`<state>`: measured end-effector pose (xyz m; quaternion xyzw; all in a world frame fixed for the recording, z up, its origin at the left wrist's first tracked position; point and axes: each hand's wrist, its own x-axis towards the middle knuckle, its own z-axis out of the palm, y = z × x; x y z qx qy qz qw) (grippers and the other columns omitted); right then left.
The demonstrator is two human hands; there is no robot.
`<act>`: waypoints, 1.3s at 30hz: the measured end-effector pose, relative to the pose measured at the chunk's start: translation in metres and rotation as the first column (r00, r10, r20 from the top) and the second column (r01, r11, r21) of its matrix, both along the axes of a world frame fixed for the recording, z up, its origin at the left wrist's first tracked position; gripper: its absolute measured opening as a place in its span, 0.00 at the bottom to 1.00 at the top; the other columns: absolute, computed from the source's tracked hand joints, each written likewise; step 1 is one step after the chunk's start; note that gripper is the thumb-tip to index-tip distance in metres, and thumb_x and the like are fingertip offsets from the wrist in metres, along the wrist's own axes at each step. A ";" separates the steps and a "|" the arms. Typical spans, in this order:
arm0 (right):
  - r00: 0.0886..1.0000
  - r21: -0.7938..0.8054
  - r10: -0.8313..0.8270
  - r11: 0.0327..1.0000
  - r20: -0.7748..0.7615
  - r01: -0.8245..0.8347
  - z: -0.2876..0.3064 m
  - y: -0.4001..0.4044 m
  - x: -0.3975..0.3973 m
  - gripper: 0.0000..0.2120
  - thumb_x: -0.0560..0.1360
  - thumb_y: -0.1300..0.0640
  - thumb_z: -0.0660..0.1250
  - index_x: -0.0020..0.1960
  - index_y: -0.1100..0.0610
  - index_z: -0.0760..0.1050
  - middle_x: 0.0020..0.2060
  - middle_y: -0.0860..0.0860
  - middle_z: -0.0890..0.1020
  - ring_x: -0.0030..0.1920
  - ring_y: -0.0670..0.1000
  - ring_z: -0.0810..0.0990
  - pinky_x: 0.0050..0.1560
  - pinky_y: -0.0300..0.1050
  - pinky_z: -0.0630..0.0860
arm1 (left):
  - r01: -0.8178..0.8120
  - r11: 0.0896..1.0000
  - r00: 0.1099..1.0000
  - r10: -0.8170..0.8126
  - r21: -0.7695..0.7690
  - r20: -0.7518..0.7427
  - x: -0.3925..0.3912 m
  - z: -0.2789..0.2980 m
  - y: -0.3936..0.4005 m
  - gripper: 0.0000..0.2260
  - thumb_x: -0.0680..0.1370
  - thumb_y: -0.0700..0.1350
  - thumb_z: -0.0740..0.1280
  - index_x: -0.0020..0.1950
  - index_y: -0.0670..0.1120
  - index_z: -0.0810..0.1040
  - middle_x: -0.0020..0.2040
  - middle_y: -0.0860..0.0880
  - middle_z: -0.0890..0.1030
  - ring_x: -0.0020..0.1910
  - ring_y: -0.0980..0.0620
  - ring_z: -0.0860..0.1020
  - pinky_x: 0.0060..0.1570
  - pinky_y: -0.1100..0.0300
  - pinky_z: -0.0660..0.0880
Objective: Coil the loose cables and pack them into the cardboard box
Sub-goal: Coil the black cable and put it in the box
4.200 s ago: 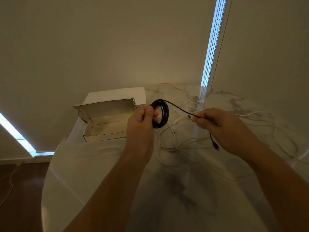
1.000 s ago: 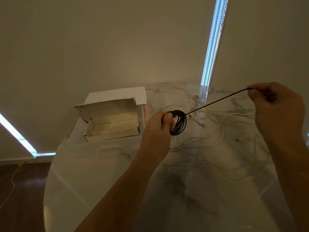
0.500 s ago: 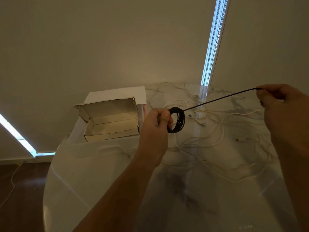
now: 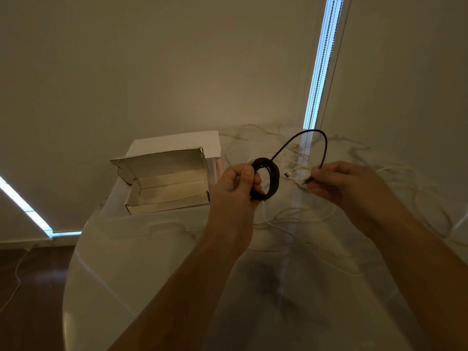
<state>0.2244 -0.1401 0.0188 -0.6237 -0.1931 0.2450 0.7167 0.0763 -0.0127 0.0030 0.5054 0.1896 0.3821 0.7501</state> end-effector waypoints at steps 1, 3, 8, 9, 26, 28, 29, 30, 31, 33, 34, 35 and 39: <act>0.999 0.023 0.027 0.999 -0.038 -0.026 -0.002 0.004 -0.006 0.09 0.74 0.65 0.71 0.52 0.70 0.79 0.45 0.61 0.85 0.46 0.55 0.86 0.48 0.42 0.83 | 0.014 1.000 1.000 -0.014 -0.006 0.003 0.000 -0.001 -0.001 0.08 0.84 0.42 0.59 0.52 0.41 0.76 0.39 0.48 0.76 0.37 0.56 0.73 0.45 0.61 0.76; 0.993 0.086 0.049 0.996 -0.109 -0.039 -0.005 0.011 -0.016 0.05 0.74 0.66 0.70 0.48 0.69 0.79 0.44 0.60 0.85 0.46 0.55 0.86 0.50 0.43 0.83 | 0.039 0.999 0.999 -0.039 -0.013 0.005 0.002 -0.002 -0.004 0.08 0.84 0.42 0.59 0.52 0.41 0.76 0.39 0.49 0.76 0.36 0.57 0.73 0.45 0.62 0.76; 0.979 0.143 0.129 0.984 -0.159 -0.106 -0.013 0.023 -0.034 0.03 0.75 0.65 0.68 0.44 0.64 0.80 0.44 0.57 0.85 0.45 0.51 0.85 0.46 0.40 0.82 | 0.046 0.999 0.999 -0.046 0.024 -0.028 0.005 -0.006 -0.008 0.08 0.84 0.43 0.59 0.51 0.42 0.76 0.38 0.49 0.75 0.37 0.56 0.73 0.48 0.58 0.76; 0.977 0.127 0.147 0.984 -0.153 -0.128 -0.014 0.024 -0.036 0.04 0.76 0.65 0.67 0.45 0.63 0.81 0.44 0.56 0.86 0.45 0.50 0.85 0.45 0.39 0.81 | 0.045 0.999 0.998 -0.044 0.029 -0.033 0.005 -0.006 -0.008 0.08 0.84 0.43 0.59 0.51 0.42 0.76 0.38 0.49 0.75 0.38 0.56 0.73 0.49 0.57 0.76; 0.925 0.000 0.363 0.931 -0.109 -0.365 -0.011 0.027 -0.050 0.17 0.73 0.50 0.71 0.57 0.59 0.81 0.45 0.52 0.81 0.46 0.52 0.73 0.44 0.45 0.70 | 0.005 0.998 0.999 -0.001 0.069 -0.052 0.005 -0.014 -0.005 0.10 0.84 0.44 0.59 0.56 0.39 0.77 0.52 0.40 0.83 0.51 0.47 0.83 0.50 0.57 0.80; 0.937 0.004 0.340 0.940 -0.086 -0.341 -0.014 0.028 -0.049 0.13 0.73 0.56 0.72 0.57 0.59 0.82 0.46 0.53 0.82 0.46 0.51 0.74 0.44 0.43 0.73 | 0.003 0.997 0.999 0.000 0.072 -0.054 0.005 -0.015 -0.005 0.10 0.84 0.44 0.60 0.55 0.40 0.77 0.53 0.42 0.83 0.51 0.49 0.84 0.50 0.58 0.80; 0.940 -0.002 0.335 0.942 -0.069 -0.336 -0.015 0.028 -0.049 0.12 0.74 0.58 0.72 0.57 0.58 0.82 0.46 0.53 0.82 0.45 0.51 0.75 0.45 0.43 0.74 | -0.005 0.997 0.998 0.010 0.081 -0.062 0.005 -0.015 -0.005 0.09 0.84 0.44 0.60 0.53 0.41 0.77 0.50 0.44 0.83 0.50 0.50 0.83 0.50 0.57 0.80; 0.941 -0.006 0.335 0.942 -0.050 -0.335 -0.015 0.027 -0.049 0.12 0.74 0.60 0.71 0.57 0.58 0.83 0.46 0.53 0.83 0.44 0.50 0.75 0.47 0.44 0.76 | -0.020 0.995 0.997 0.026 0.093 -0.071 0.005 -0.015 -0.004 0.09 0.84 0.44 0.60 0.52 0.42 0.77 0.46 0.46 0.82 0.47 0.51 0.83 0.51 0.56 0.80; 0.941 -0.010 0.337 0.941 -0.026 -0.337 -0.015 0.026 -0.049 0.12 0.74 0.60 0.71 0.57 0.57 0.83 0.47 0.53 0.84 0.44 0.50 0.77 0.50 0.44 0.77 | -0.038 0.993 0.996 0.047 0.108 -0.079 0.005 -0.016 -0.003 0.09 0.84 0.44 0.60 0.51 0.42 0.77 0.42 0.48 0.80 0.44 0.51 0.81 0.52 0.56 0.80; 0.945 -0.060 0.320 0.947 0.067 -0.316 -0.015 0.025 -0.050 0.11 0.74 0.59 0.72 0.57 0.54 0.83 0.49 0.52 0.86 0.45 0.50 0.81 0.54 0.44 0.79 | -0.084 0.988 0.991 0.097 0.133 -0.093 0.005 -0.016 0.000 0.09 0.84 0.43 0.60 0.50 0.43 0.77 0.38 0.50 0.78 0.40 0.53 0.78 0.52 0.55 0.79; 0.943 -0.114 0.300 0.952 0.147 -0.285 -0.015 0.024 -0.051 0.11 0.75 0.58 0.72 0.56 0.52 0.83 0.49 0.50 0.86 0.46 0.49 0.83 0.52 0.43 0.80 | -0.109 0.985 0.988 0.122 0.137 -0.094 0.005 -0.016 0.001 0.08 0.84 0.43 0.60 0.49 0.43 0.77 0.37 0.51 0.77 0.39 0.54 0.77 0.52 0.55 0.78; 0.931 -0.175 0.279 0.955 0.238 -0.241 -0.015 0.024 -0.051 0.10 0.75 0.58 0.72 0.56 0.51 0.83 0.47 0.48 0.86 0.46 0.47 0.84 0.50 0.41 0.80 | -0.133 0.982 0.985 0.146 0.136 -0.090 0.005 -0.016 0.002 0.08 0.84 0.43 0.60 0.49 0.43 0.77 0.37 0.51 0.77 0.38 0.55 0.76 0.52 0.55 0.77; 0.829 -0.331 0.243 0.941 0.503 -0.075 -0.012 0.021 -0.048 0.05 0.74 0.56 0.73 0.49 0.48 0.83 0.36 0.45 0.85 0.36 0.42 0.82 0.42 0.39 0.76 | -0.219 0.971 0.974 0.223 0.092 -0.042 0.003 -0.011 0.008 0.08 0.84 0.41 0.59 0.49 0.43 0.76 0.38 0.49 0.77 0.36 0.56 0.74 0.48 0.59 0.75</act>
